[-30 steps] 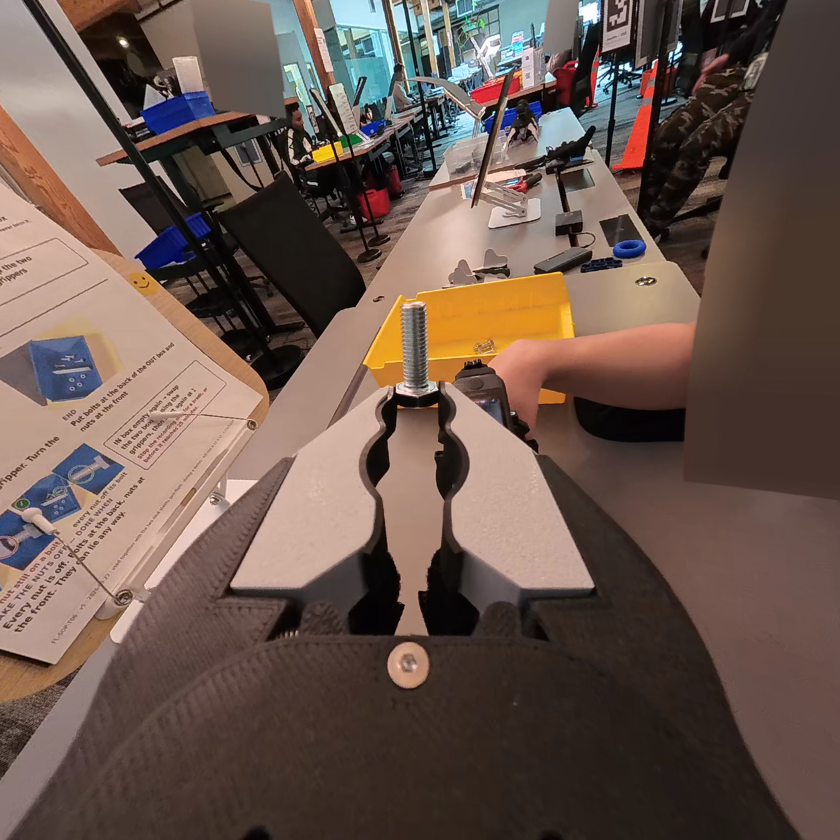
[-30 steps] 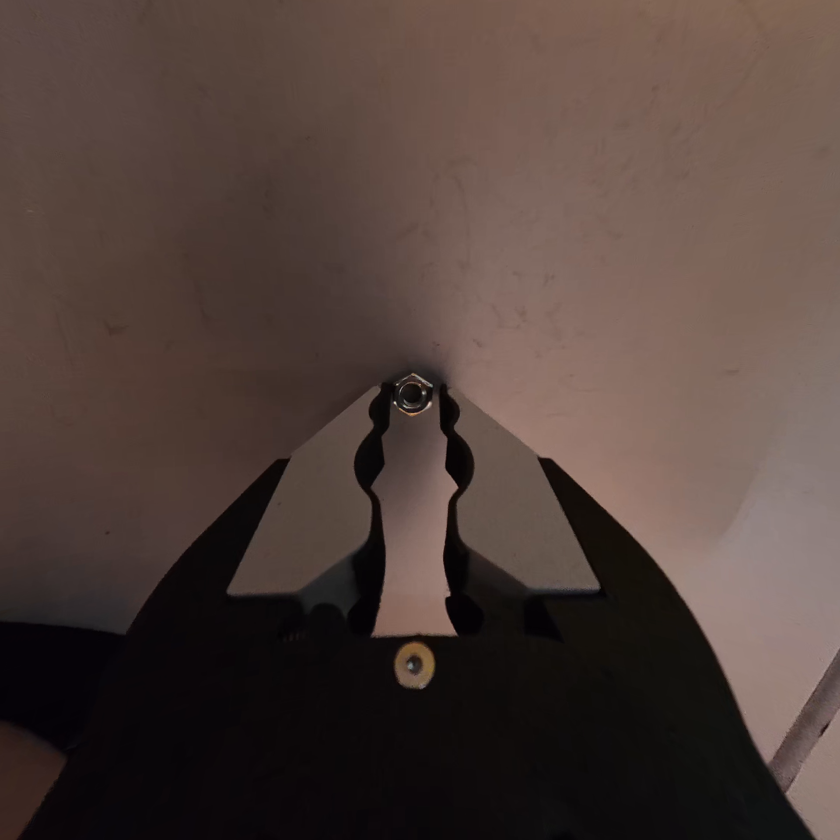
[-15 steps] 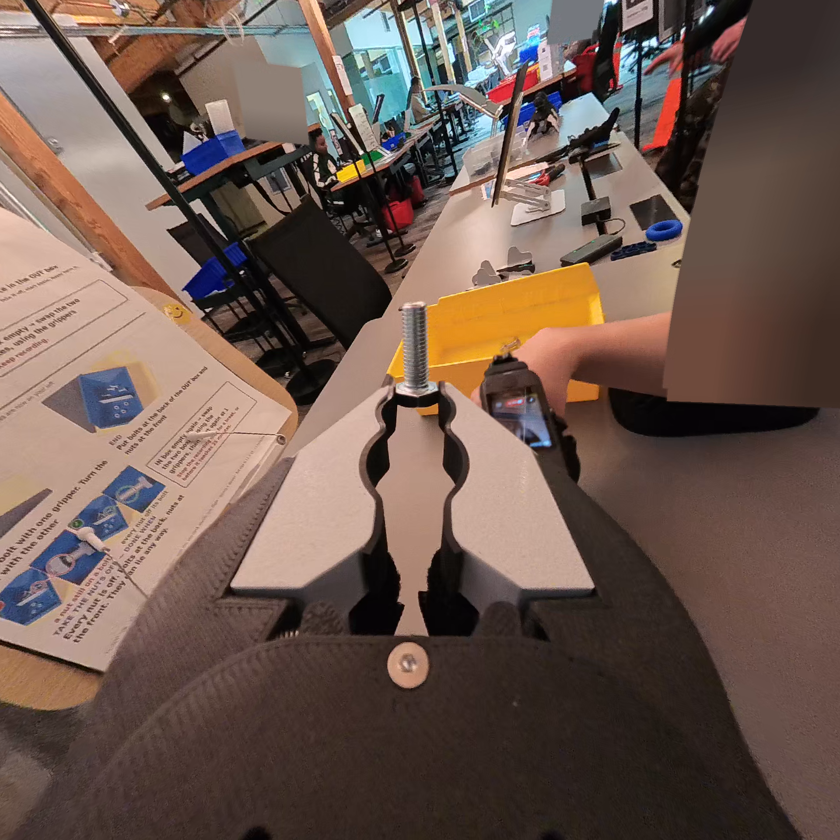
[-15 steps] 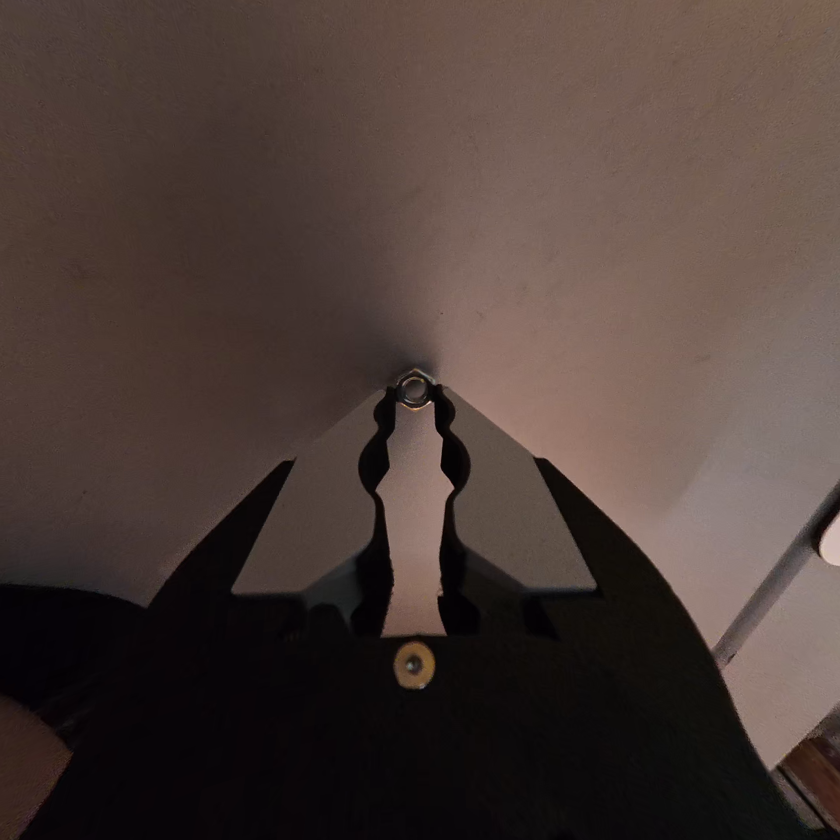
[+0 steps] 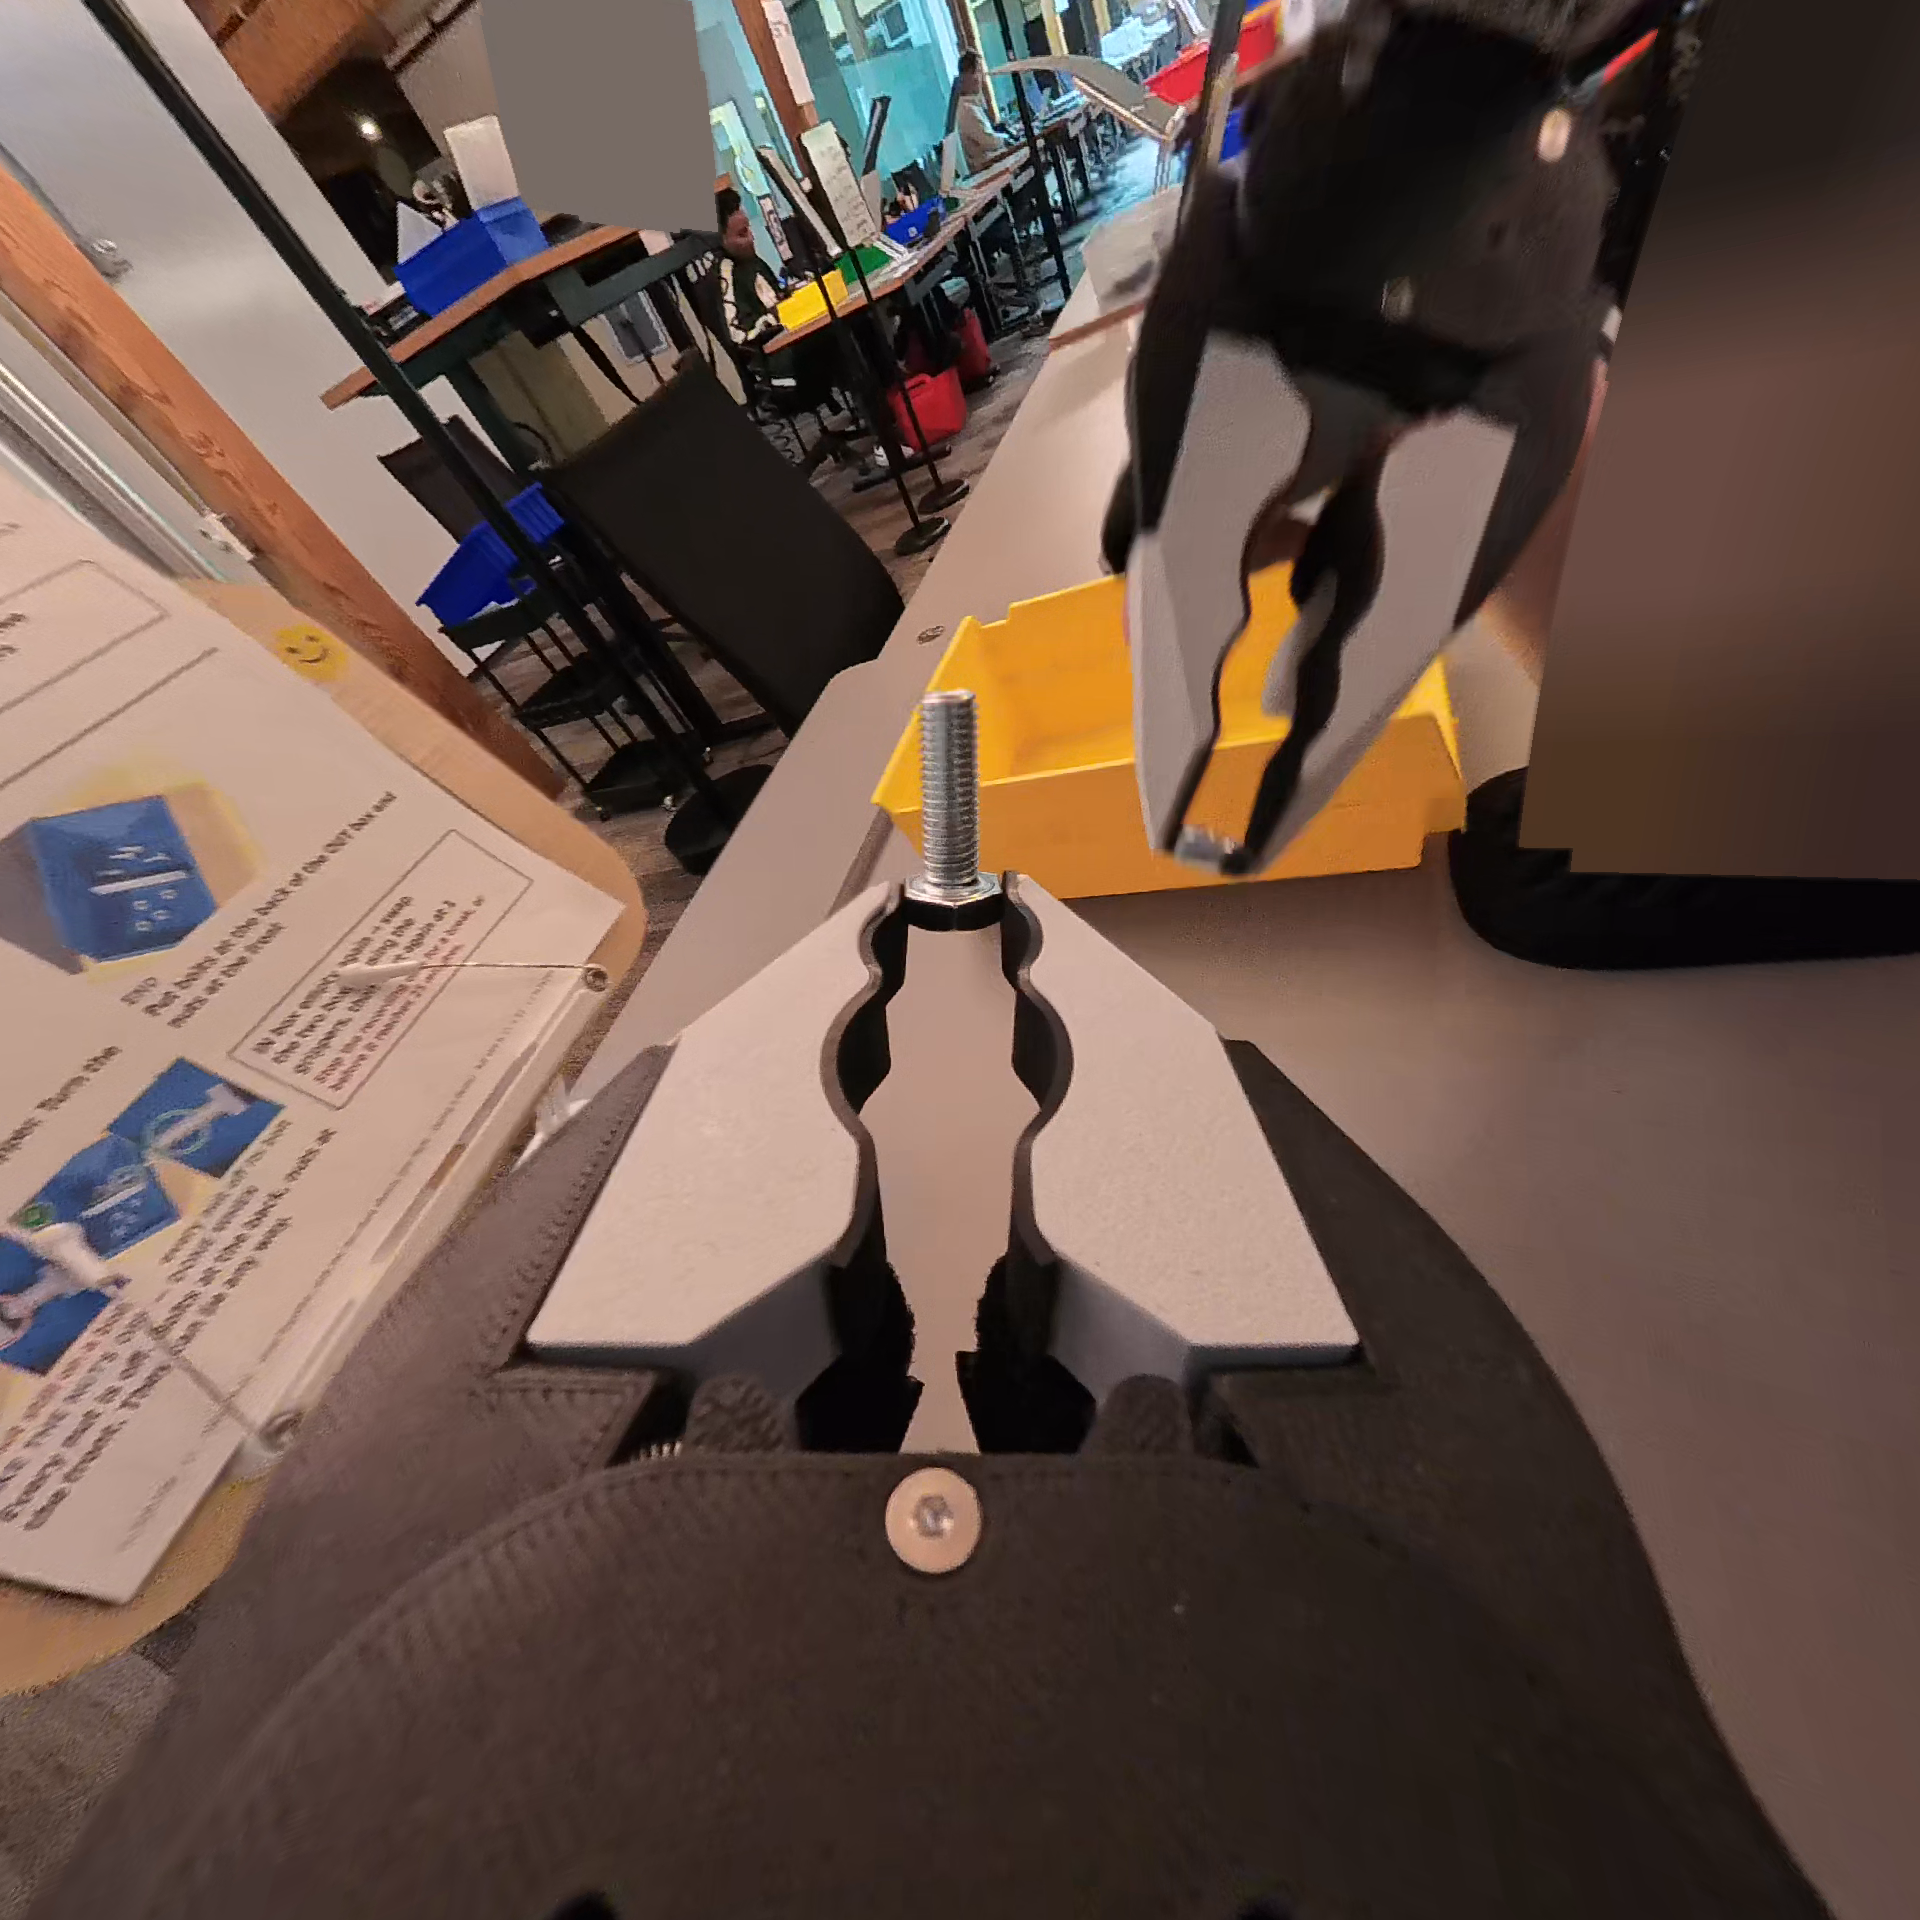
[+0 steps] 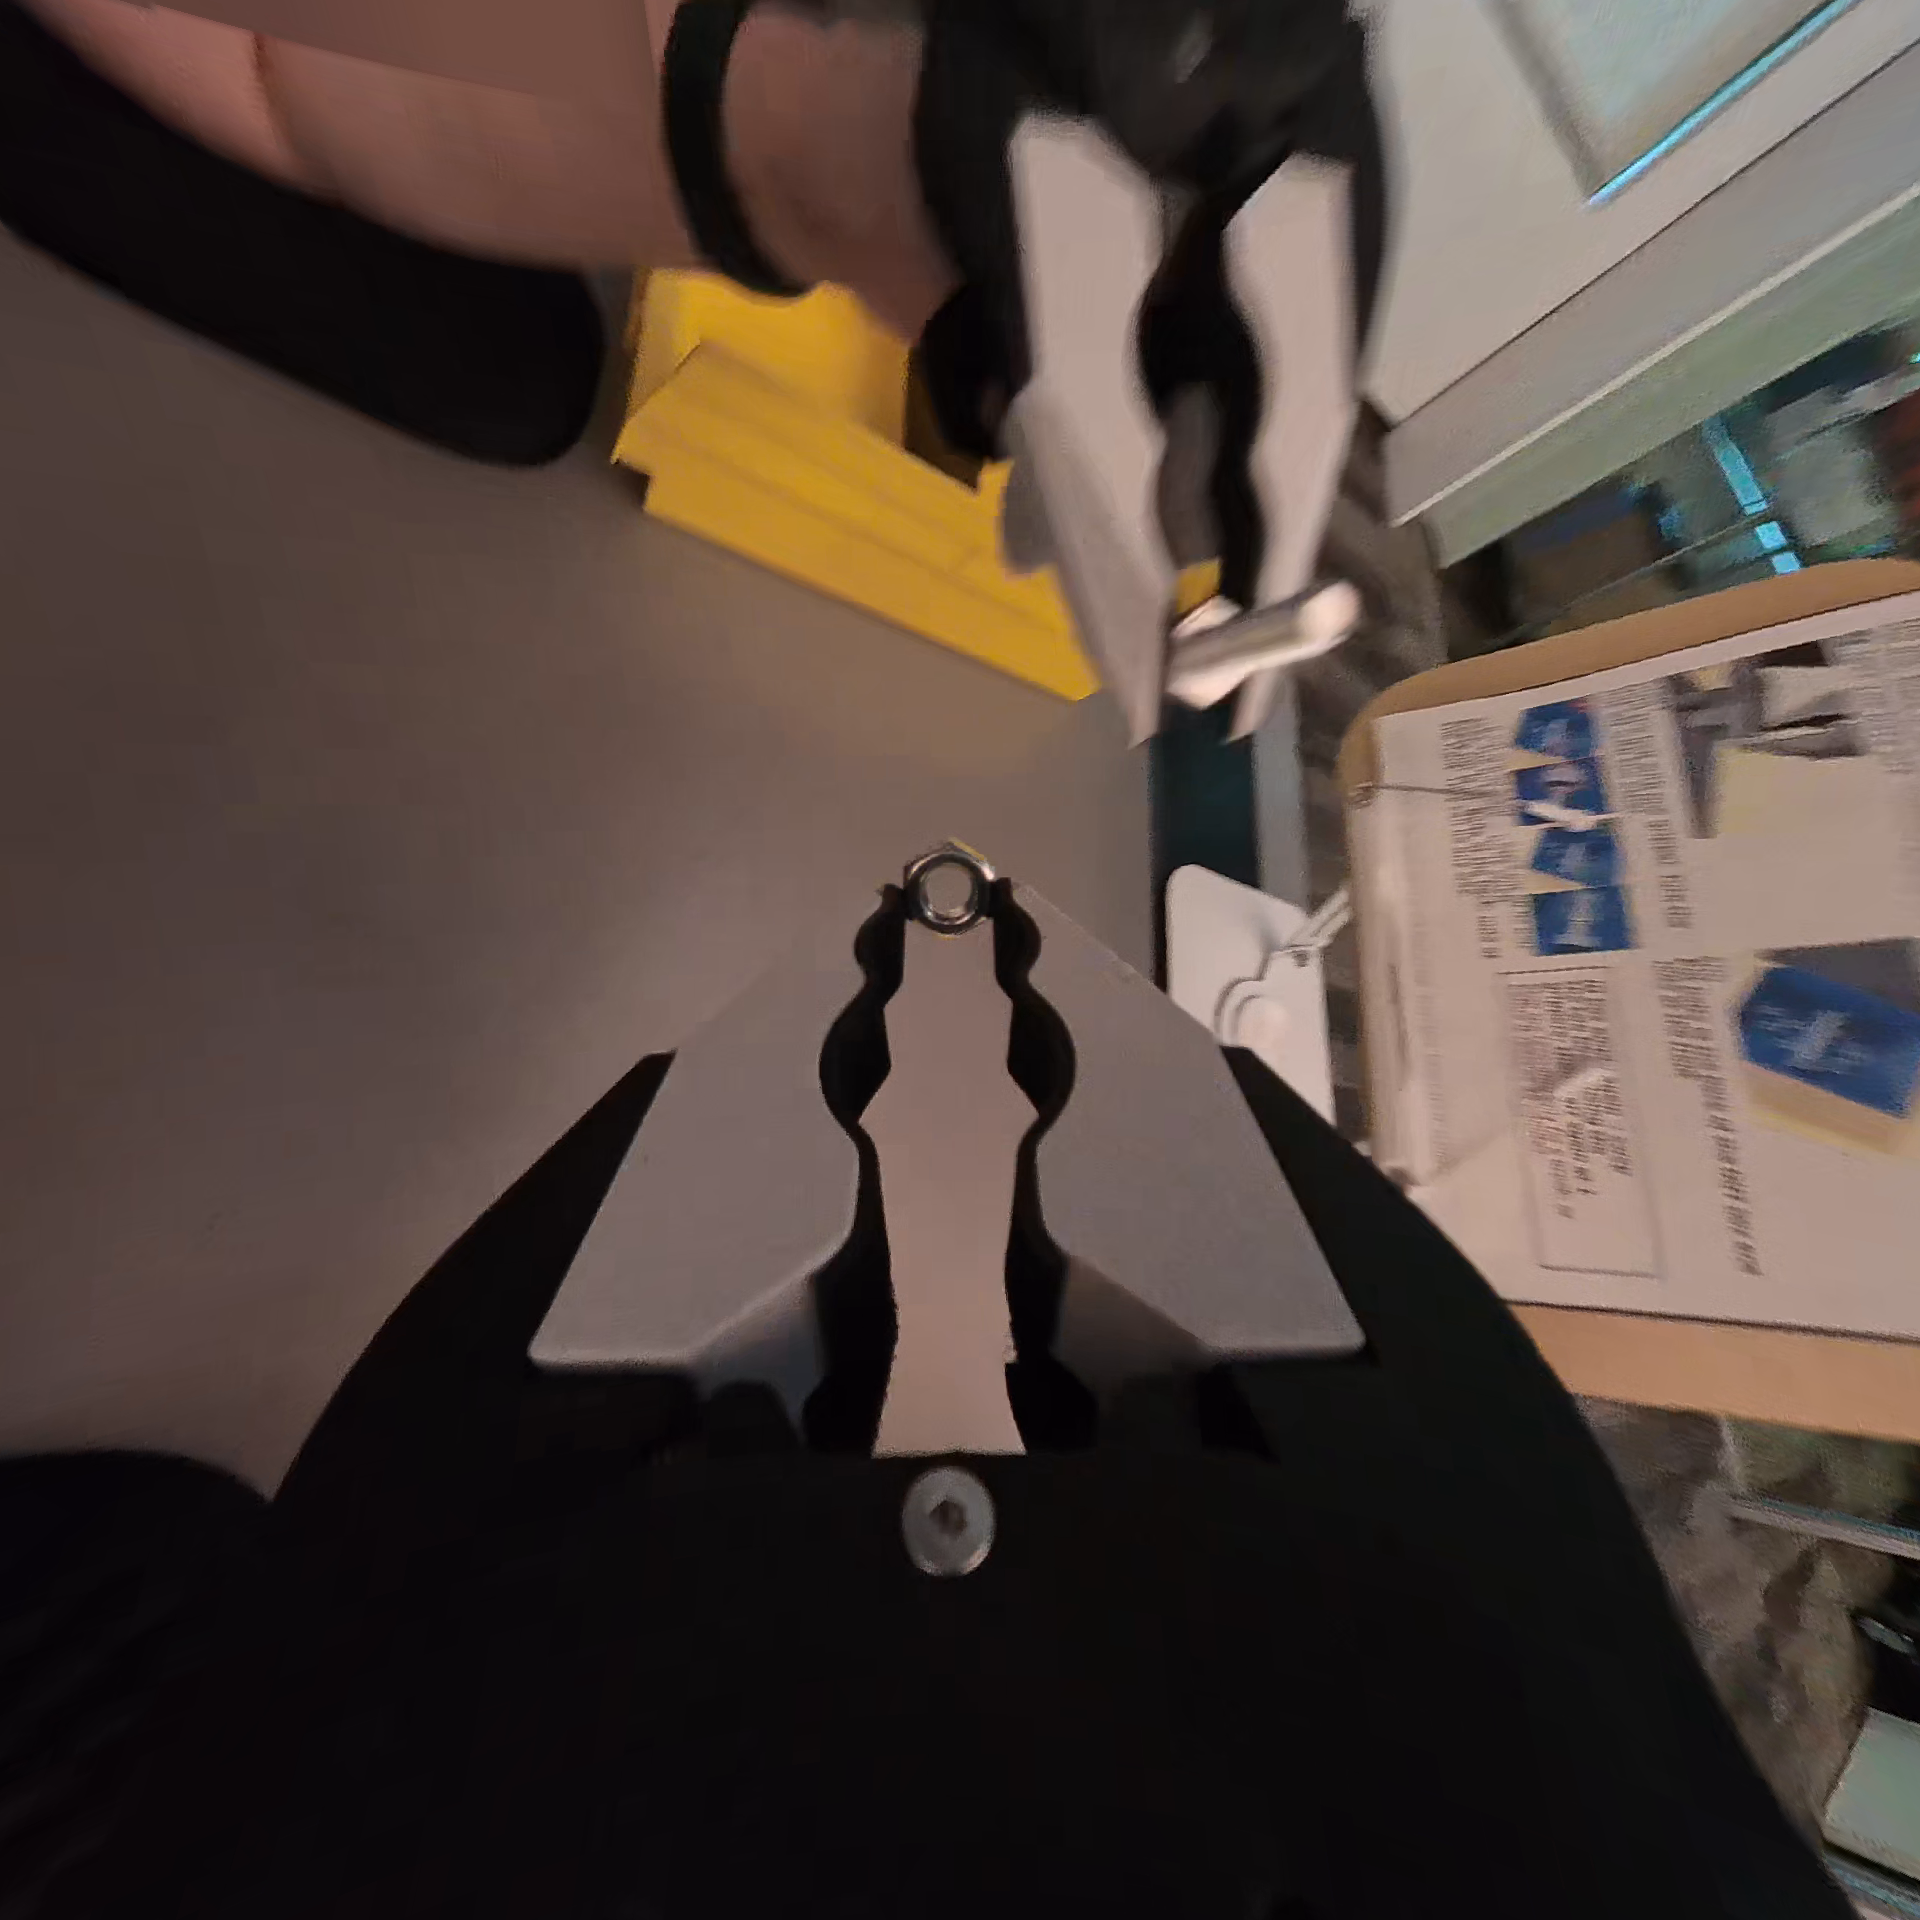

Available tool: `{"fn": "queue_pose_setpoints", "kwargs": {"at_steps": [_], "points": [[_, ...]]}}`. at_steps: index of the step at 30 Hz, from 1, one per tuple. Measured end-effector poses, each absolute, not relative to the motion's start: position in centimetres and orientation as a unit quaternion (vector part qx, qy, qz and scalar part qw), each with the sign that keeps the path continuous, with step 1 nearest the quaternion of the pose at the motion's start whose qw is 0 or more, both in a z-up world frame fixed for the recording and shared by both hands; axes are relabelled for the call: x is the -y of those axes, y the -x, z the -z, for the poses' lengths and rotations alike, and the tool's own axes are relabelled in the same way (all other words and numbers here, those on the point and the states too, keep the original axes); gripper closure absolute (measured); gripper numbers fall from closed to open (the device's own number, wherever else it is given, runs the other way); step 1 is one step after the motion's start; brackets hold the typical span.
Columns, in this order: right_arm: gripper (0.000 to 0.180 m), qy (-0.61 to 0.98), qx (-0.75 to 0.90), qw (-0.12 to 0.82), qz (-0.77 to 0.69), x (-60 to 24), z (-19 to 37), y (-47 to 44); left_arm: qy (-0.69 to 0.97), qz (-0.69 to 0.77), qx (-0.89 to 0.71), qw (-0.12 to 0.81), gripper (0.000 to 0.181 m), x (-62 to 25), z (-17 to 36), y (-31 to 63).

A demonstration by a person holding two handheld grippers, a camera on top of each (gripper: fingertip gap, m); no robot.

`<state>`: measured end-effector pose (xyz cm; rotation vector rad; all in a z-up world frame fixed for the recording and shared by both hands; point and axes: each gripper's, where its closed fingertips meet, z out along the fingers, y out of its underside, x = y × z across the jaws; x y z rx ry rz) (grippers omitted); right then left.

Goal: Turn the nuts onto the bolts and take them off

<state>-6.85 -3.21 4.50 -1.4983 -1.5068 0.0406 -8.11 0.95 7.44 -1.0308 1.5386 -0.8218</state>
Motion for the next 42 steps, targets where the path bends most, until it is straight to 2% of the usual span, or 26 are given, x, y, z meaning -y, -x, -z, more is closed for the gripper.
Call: {"fn": "queue_pose_setpoints", "kwargs": {"at_steps": [2, 7, 17, 20, 29, 42], "points": [[0.164, 0.61, 0.601, 0.517, -0.001, 3.4, -6.3, 5.9, 0.428, 0.344, -0.651, 0.524, 0.165, -0.3, -6.3, 7.0], [0.164, 0.618, 0.594, 0.514, 0.03, 3.7, -6.7, 3.4, 0.423, 0.37, -0.659, 0.499, 0.165, 1.9, -2.4, 3.8], [0.164, 0.687, 0.623, 0.373, 0.024, 4.9, -1.2, 1.0, 0.43, 0.383, -0.636, 0.514, 0.165, 4.6, 3.9, 0.3], [0.164, 0.699, 0.625, 0.345, 0.032, 4.4, 0.1, 0.7, 0.424, 0.372, -0.629, 0.535, 0.165, 3.3, 4.5, 0.5], [0.163, 0.696, 0.644, 0.315, 0.034, 3.3, 2.1, 1.6, 0.439, 0.397, -0.62, 0.516, 0.165, 2.8, 5.7, 0.5], [0.163, 0.676, 0.665, 0.317, -0.011, 5.1, 1.9, 2.3, 0.383, 0.39, -0.651, 0.527, 0.165, 4.5, 5.1, 0.8]]}}
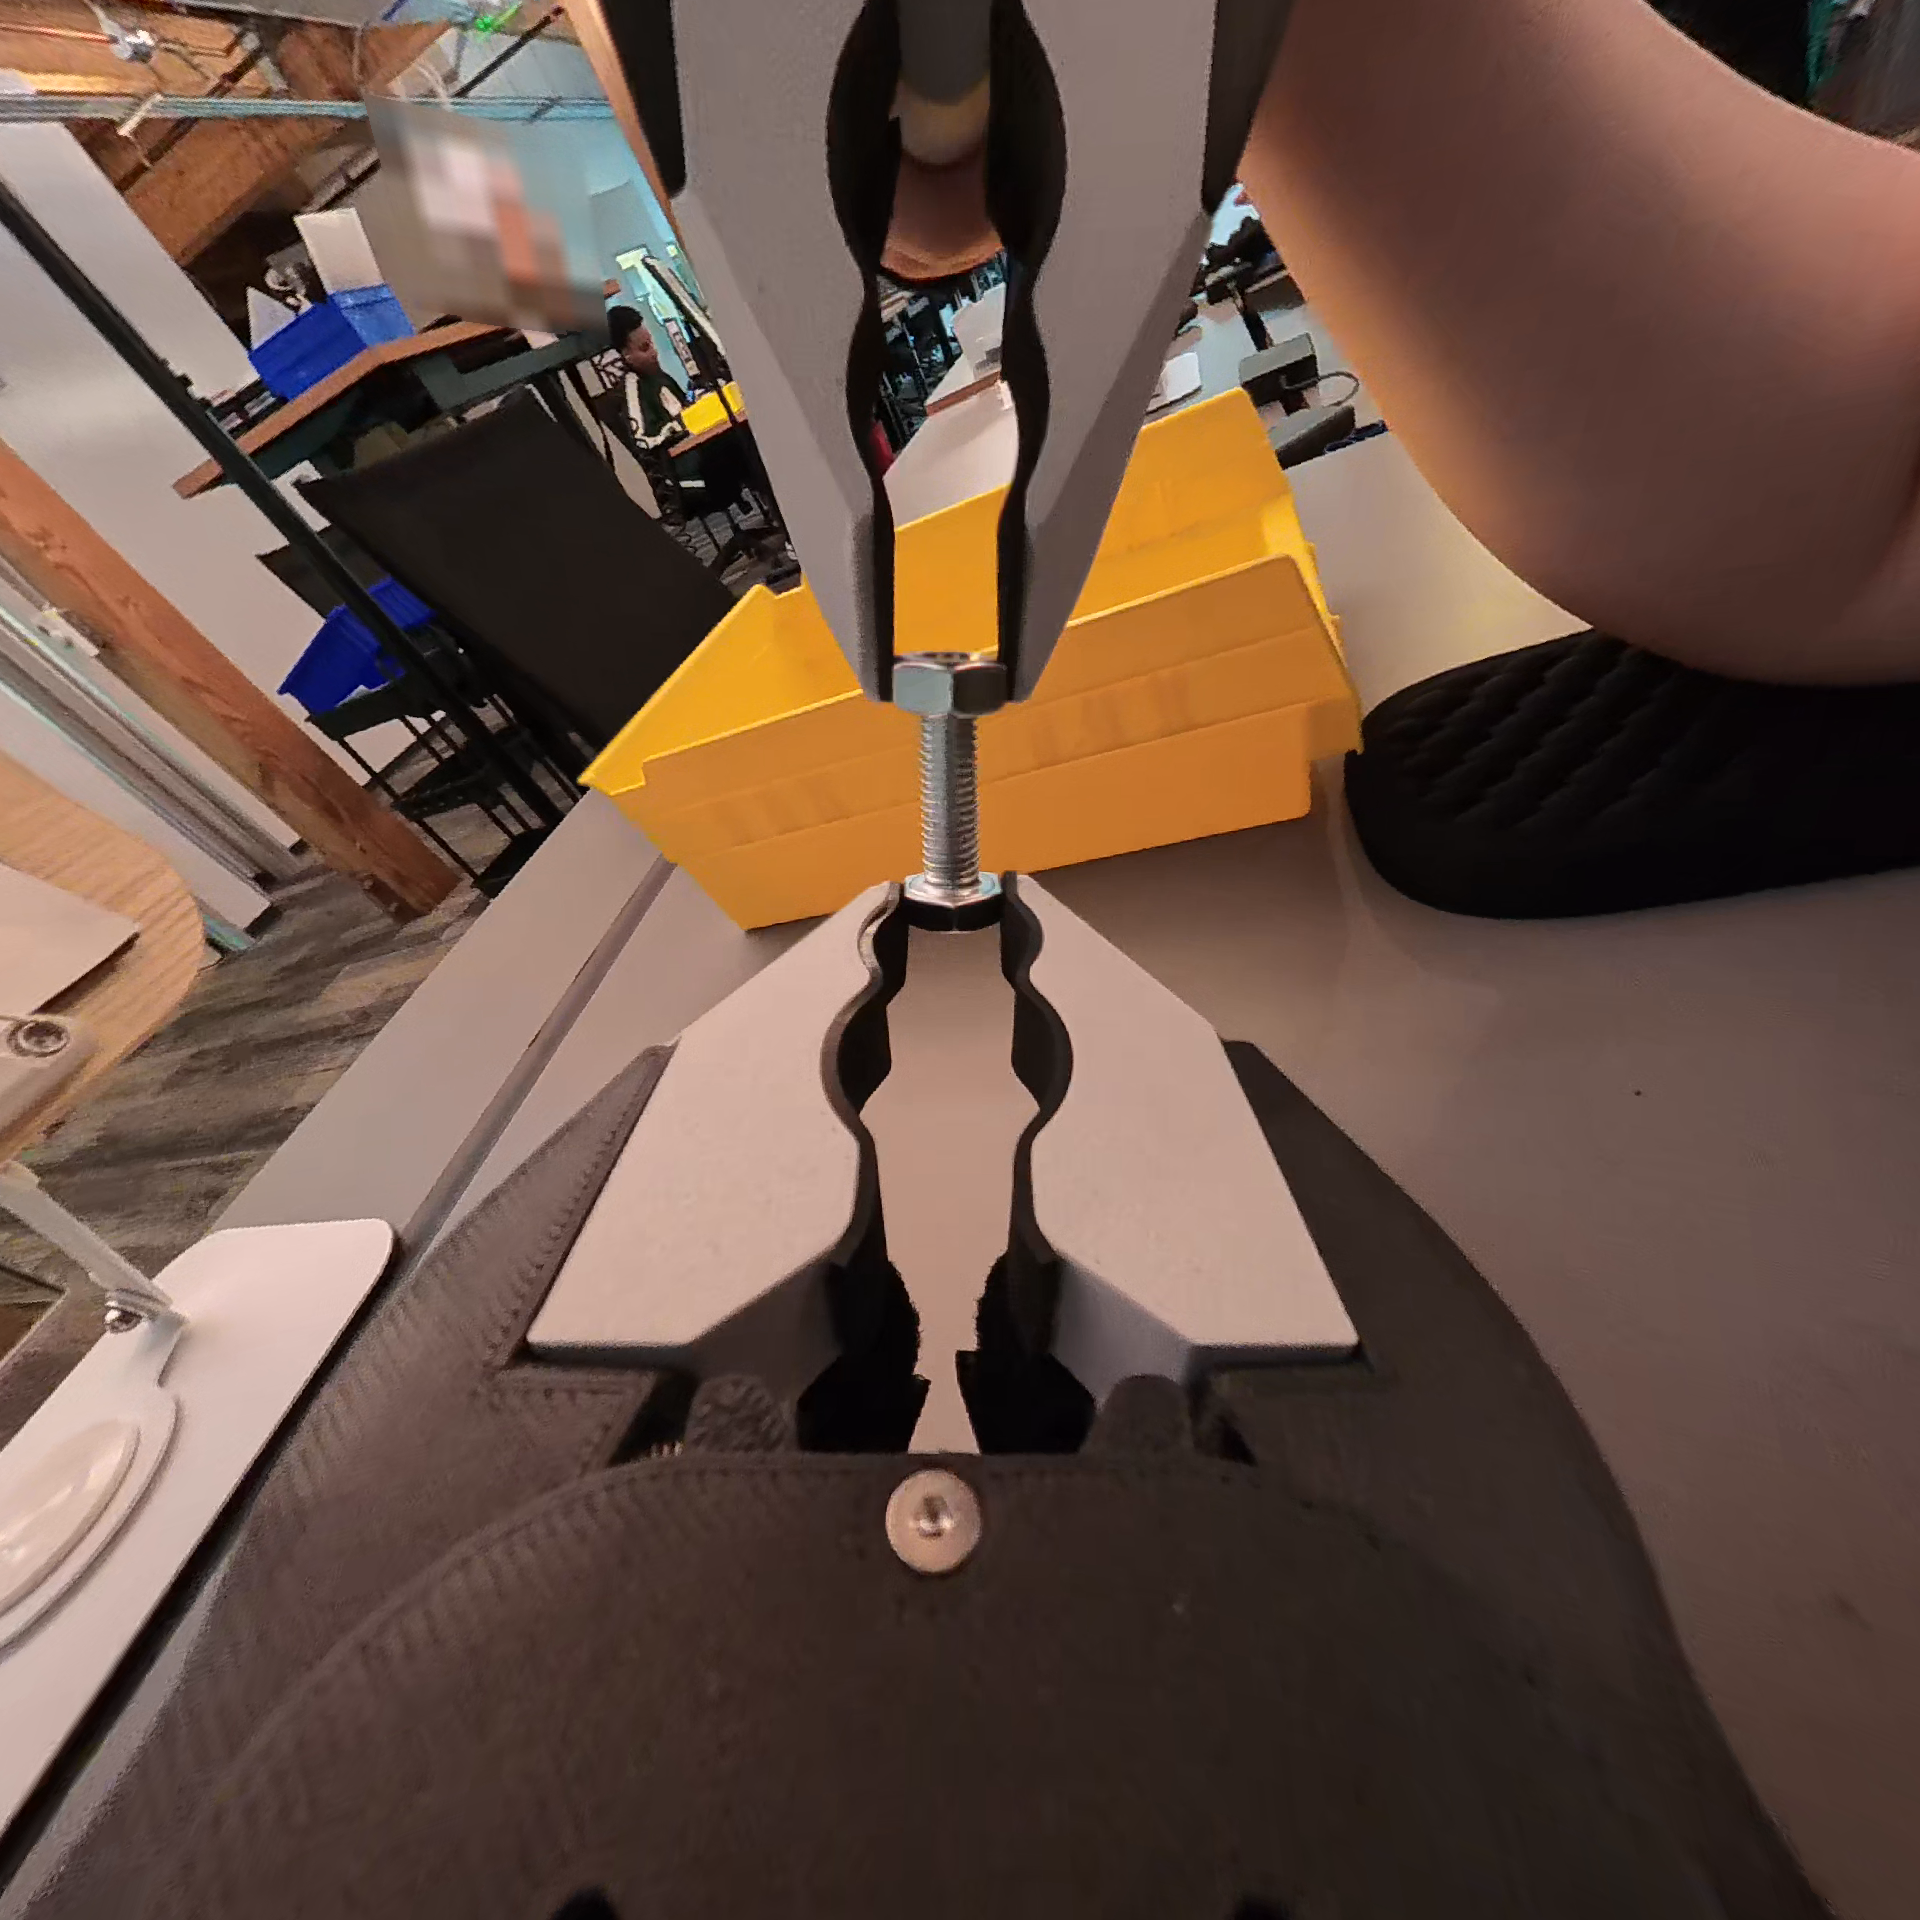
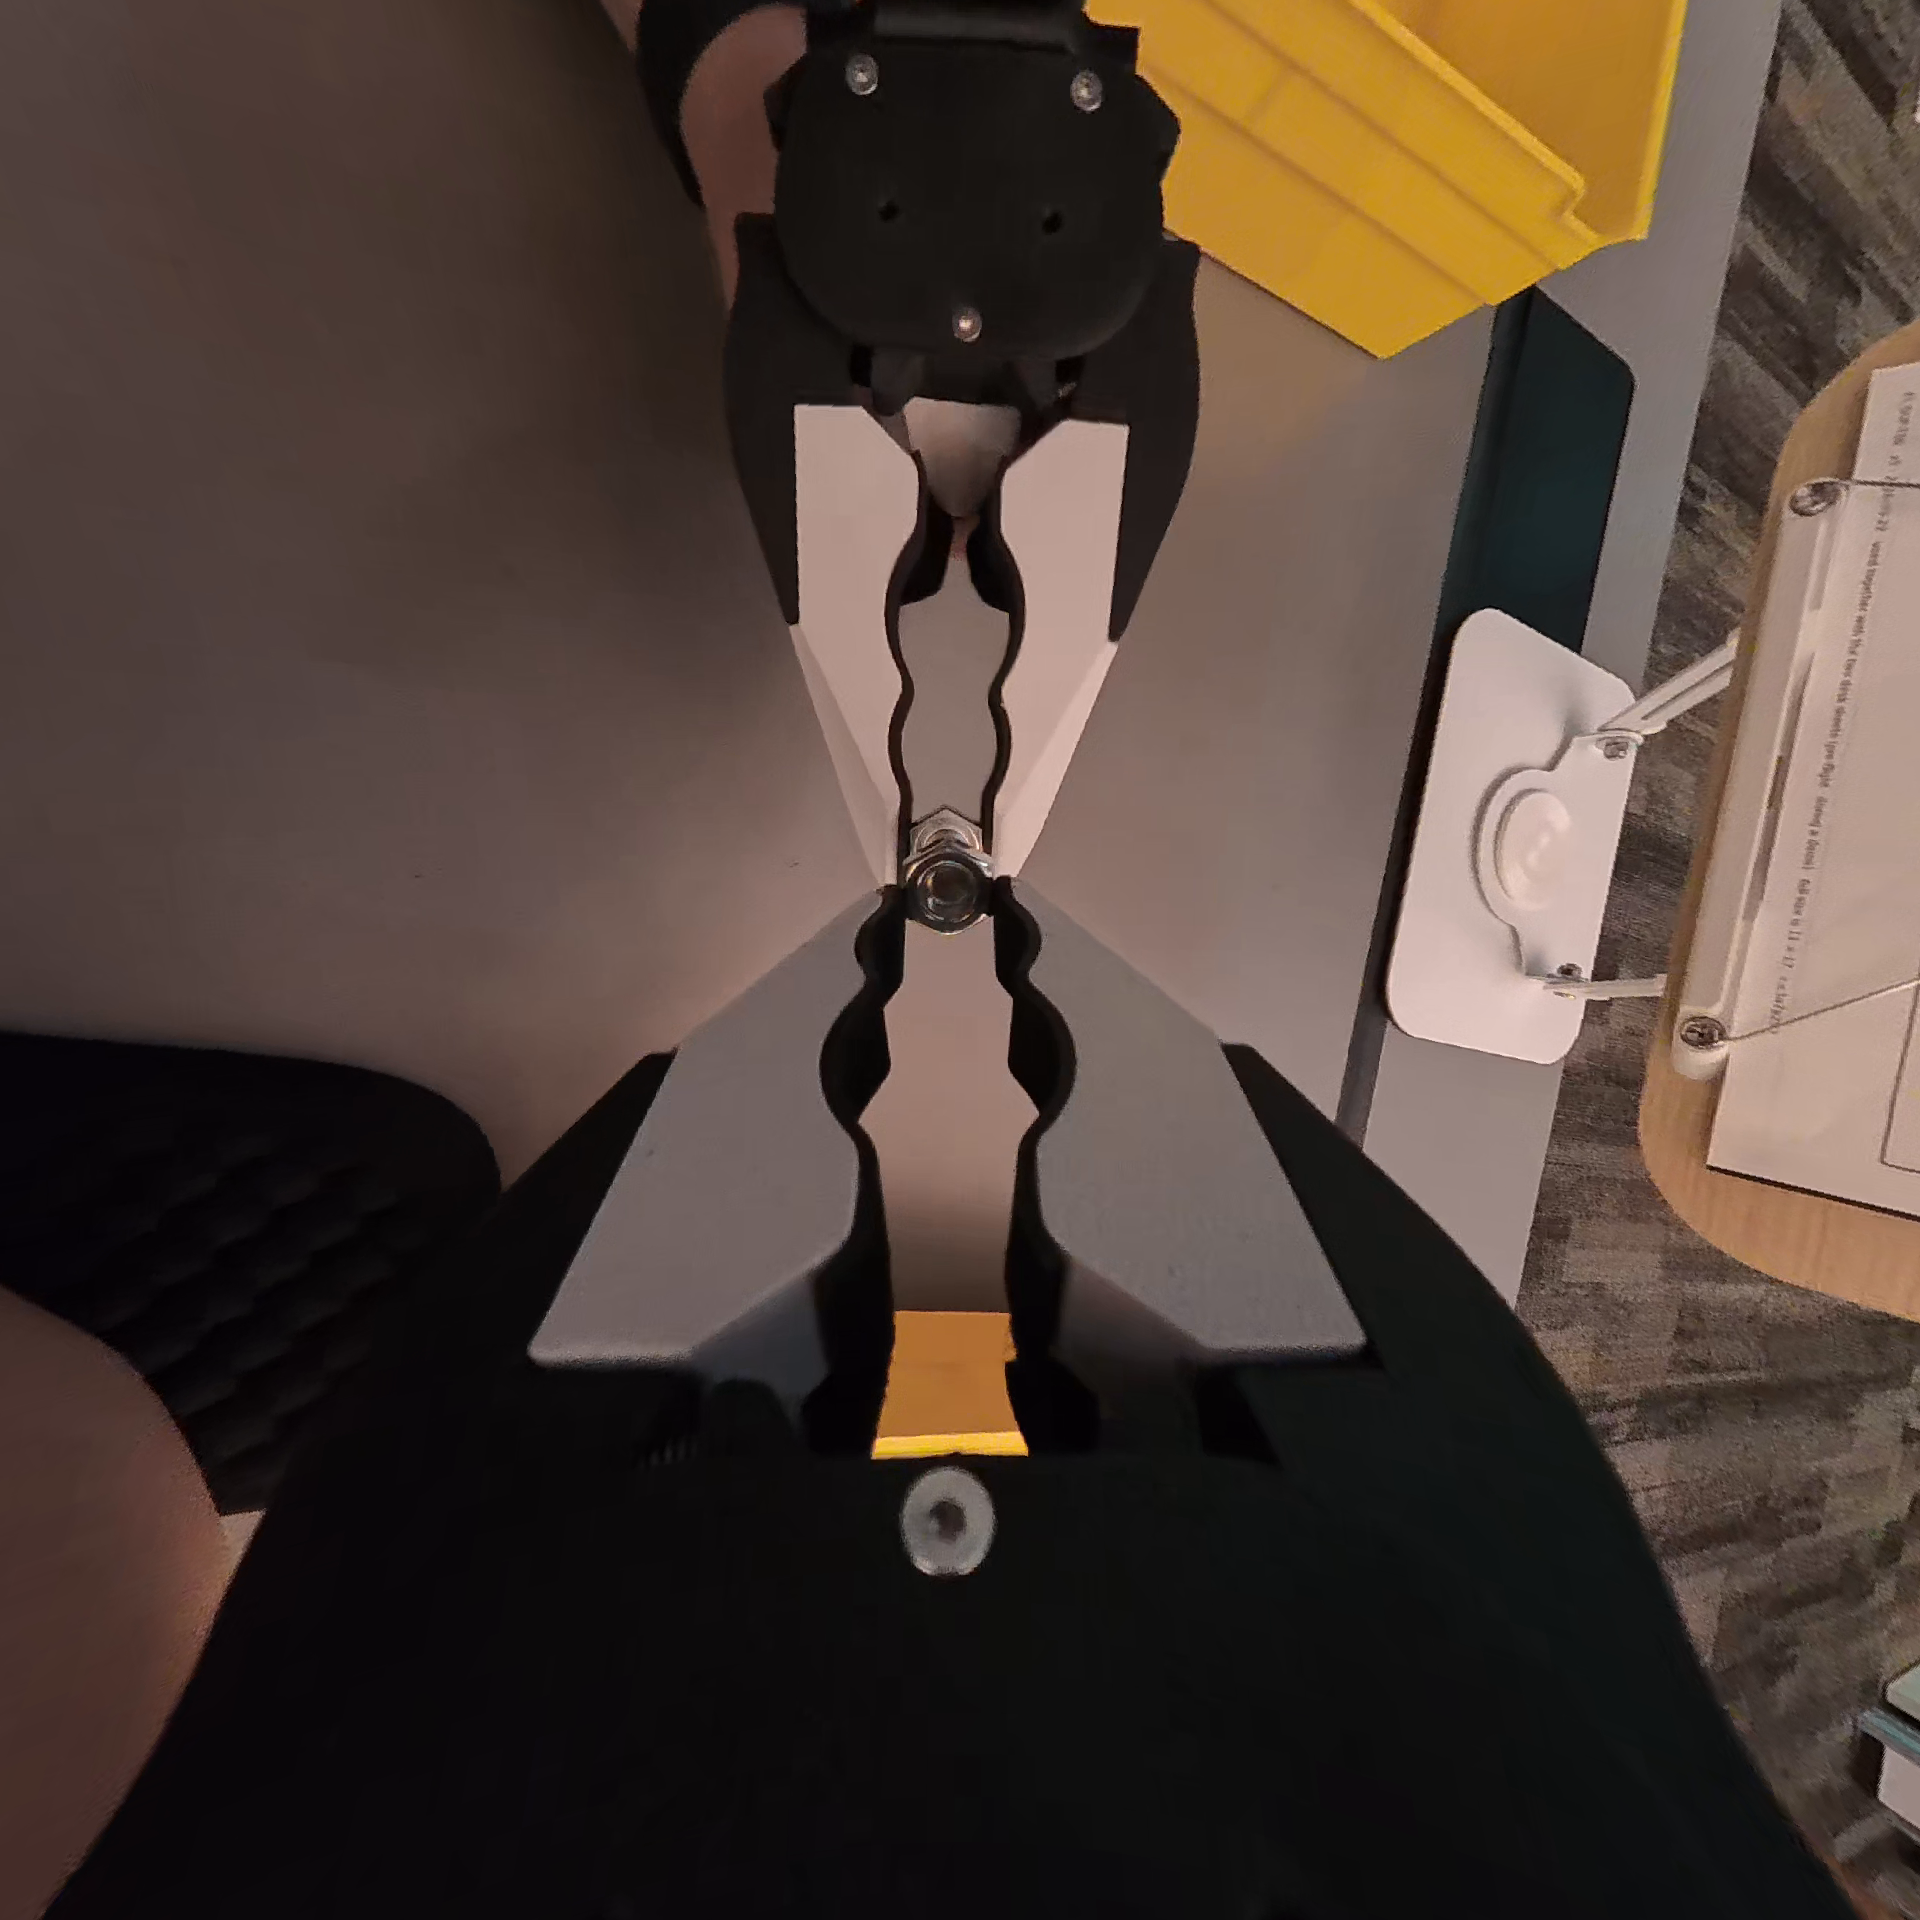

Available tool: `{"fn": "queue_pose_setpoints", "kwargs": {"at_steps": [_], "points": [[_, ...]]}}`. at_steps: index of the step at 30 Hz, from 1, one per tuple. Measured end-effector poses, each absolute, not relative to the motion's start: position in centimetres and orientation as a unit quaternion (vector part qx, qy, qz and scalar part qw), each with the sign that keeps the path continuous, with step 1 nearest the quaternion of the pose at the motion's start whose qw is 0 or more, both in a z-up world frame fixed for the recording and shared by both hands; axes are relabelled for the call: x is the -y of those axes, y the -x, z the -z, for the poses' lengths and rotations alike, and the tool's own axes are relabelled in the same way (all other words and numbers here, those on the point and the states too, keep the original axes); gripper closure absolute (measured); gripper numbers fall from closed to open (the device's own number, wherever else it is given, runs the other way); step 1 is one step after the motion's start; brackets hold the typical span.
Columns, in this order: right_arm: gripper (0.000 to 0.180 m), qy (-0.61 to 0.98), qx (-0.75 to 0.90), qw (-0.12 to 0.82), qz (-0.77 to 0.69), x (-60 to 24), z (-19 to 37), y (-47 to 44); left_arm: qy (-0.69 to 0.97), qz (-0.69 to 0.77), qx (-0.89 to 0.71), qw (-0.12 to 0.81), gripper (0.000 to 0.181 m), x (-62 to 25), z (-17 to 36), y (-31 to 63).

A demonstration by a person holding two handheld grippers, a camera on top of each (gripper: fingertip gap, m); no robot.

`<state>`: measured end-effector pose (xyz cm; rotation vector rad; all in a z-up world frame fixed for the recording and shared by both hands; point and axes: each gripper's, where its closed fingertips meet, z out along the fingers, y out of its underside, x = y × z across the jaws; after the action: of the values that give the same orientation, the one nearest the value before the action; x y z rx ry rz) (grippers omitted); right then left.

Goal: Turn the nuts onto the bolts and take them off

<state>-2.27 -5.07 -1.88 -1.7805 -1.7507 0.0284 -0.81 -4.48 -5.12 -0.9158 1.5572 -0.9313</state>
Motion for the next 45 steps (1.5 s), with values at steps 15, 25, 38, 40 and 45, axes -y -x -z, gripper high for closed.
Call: {"fn": "queue_pose_setpoints", "kwargs": {"at_steps": [15, 25, 38, 40, 45], "points": [[0.164, 0.735, 0.609, 0.299, 0.007, 3.6, 2.3, 1.9, 0.412, 0.339, -0.651, 0.54, 0.165, 3.0, 5.5, 0.8], [0.164, 0.831, 0.463, 0.3, -0.07, 0.0, 2.7, 2.2, 0.479, 0.275, -0.624, 0.553, 0.165, -0.8, 6.0, 1.3], [0.164, 0.895, 0.313, 0.29, -0.131, -2.0, 3.0, 2.5, 0.508, 0.226, -0.608, 0.567, 0.165, -3.1, 6.3, 1.9], [0.164, 0.887, 0.325, 0.3, -0.128, -2.0, 2.7, 2.6, 0.507, 0.231, -0.604, 0.569, 0.165, -3.1, 6.1, 1.9], [0.157, 0.875, 0.352, 0.307, -0.126, -1.7, 2.5, 2.8, 0.506, 0.242, -0.6, 0.57, 0.165, -3.0, 5.8, 1.9]]}}
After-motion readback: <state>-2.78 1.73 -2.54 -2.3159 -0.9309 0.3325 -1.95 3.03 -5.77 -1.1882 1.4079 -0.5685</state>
